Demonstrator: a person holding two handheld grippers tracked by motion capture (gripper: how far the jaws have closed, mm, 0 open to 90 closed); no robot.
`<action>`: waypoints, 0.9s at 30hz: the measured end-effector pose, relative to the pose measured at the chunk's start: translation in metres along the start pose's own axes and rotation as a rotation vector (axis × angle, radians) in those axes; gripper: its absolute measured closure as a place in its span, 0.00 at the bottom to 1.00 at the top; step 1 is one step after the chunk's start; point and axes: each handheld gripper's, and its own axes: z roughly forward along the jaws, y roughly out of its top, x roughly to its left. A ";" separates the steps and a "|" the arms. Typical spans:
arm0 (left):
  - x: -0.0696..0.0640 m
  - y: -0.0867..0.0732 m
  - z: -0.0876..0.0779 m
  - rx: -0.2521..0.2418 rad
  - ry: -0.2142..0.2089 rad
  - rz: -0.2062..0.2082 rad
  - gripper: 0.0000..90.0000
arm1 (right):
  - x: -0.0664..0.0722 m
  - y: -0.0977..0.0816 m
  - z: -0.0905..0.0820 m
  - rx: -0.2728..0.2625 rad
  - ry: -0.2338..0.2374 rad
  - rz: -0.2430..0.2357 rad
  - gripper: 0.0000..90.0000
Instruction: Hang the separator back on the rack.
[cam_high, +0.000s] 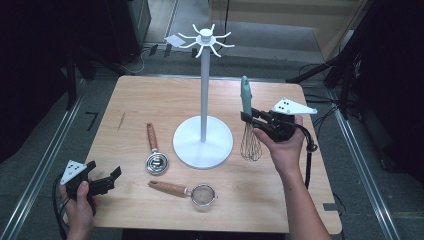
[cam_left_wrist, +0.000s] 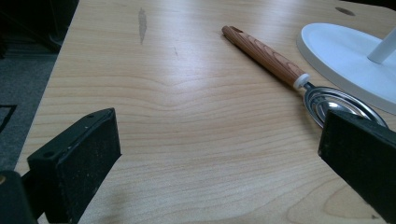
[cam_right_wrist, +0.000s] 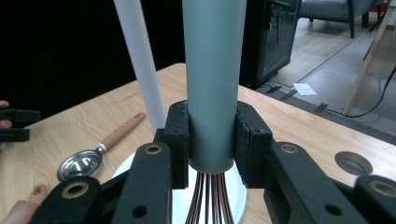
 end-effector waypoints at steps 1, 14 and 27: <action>0.000 0.000 0.000 0.000 0.001 -0.001 0.00 | 0.003 0.002 -0.001 -0.017 0.004 0.001 0.79; 0.000 0.000 0.000 0.000 0.000 -0.001 0.00 | 0.015 0.012 -0.005 -0.094 0.032 0.006 0.79; 0.000 0.000 0.000 0.000 0.000 -0.002 0.00 | 0.036 0.029 -0.006 -0.142 0.077 -0.042 0.79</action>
